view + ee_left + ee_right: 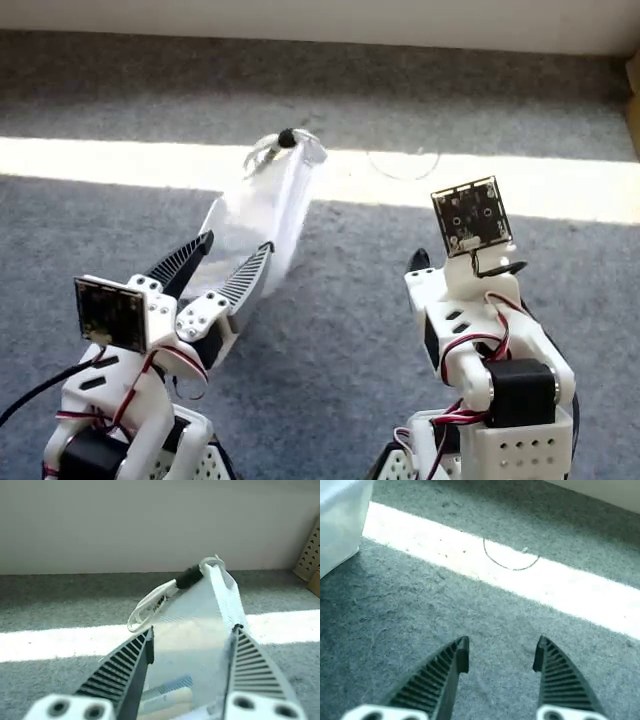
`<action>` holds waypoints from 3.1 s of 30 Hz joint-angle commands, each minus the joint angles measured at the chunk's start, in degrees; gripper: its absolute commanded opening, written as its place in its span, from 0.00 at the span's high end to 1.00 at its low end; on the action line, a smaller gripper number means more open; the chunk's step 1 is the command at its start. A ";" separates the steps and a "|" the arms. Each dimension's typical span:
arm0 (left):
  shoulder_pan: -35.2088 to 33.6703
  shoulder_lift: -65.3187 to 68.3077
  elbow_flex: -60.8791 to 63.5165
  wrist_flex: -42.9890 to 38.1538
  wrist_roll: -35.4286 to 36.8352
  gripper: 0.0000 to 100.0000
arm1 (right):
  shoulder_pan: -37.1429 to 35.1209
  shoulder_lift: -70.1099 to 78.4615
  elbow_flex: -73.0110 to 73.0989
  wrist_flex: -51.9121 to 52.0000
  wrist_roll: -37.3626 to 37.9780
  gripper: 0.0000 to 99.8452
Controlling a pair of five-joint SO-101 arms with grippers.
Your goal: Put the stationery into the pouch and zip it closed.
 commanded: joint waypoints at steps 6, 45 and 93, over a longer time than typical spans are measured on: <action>0.57 0.04 -5.32 1.49 2.46 0.76 | -0.66 -0.40 -0.84 -1.45 0.26 0.80; -15.60 0.04 16.31 -6.07 -2.81 0.89 | -4.53 -0.48 9.10 1.89 -14.95 0.99; -11.91 0.31 35.56 0.09 -11.34 0.89 | -4.53 -0.48 56.04 -35.74 -15.03 0.99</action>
